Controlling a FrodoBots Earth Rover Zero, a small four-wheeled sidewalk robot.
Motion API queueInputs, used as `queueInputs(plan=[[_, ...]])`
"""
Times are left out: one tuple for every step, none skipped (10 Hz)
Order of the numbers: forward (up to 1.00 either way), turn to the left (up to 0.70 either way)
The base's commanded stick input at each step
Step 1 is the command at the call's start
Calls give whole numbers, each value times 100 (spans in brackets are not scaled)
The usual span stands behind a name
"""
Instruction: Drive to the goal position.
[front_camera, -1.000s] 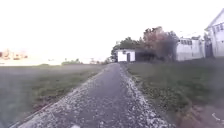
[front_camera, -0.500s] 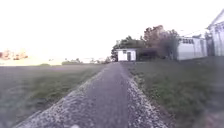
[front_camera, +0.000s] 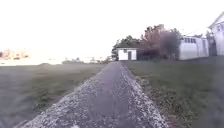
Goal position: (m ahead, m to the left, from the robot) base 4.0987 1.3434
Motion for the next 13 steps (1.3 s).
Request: queueInputs(plan=[[70,0],[70,0],[70,0],[70,0],[70,0],[70,0],[70,0],[70,0],[70,0],[70,0],[70,0],[70,0],[70,0]])
